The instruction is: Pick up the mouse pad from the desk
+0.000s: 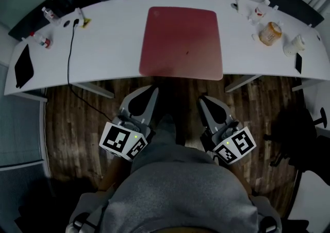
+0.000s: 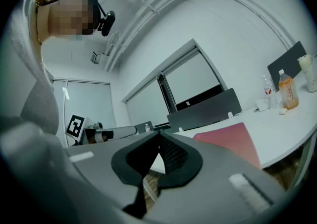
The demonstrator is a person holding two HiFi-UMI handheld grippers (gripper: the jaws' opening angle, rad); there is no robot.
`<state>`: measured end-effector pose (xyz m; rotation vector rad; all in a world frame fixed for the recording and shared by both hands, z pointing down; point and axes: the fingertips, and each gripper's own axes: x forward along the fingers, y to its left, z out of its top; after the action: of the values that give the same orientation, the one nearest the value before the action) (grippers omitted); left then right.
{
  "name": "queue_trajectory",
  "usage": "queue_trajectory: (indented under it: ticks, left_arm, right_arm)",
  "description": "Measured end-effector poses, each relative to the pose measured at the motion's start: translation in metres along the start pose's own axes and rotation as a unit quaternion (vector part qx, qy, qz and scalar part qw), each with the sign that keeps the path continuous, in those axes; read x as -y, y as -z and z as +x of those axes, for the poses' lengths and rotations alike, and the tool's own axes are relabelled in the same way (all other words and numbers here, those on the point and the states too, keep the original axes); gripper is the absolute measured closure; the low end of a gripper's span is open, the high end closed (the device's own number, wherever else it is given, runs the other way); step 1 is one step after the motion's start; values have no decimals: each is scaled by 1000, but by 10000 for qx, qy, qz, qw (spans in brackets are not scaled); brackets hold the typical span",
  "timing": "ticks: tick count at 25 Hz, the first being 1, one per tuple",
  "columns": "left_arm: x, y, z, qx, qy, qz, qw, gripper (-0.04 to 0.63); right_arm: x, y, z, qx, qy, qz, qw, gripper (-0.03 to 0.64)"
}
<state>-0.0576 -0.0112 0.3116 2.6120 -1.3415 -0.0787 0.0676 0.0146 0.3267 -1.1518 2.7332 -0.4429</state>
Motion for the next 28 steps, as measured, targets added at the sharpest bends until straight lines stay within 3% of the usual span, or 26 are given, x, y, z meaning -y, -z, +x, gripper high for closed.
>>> queue_trajectory:
  ticks: [9, 16, 28]
  left_arm:
    - [-67, -31, 70, 155, 141, 78, 9998, 597]
    - [-117, -34, 119, 19, 209, 1, 9998, 597]
    - [-148, -29, 170, -199, 594, 217, 9978, 597]
  right_arm:
    - [56, -23, 70, 88, 334, -10, 9994, 615]
    - [100, -41, 119, 105, 536, -139, 9984, 615]
    - [140, -40, 158, 170, 616, -58, 9979, 615]
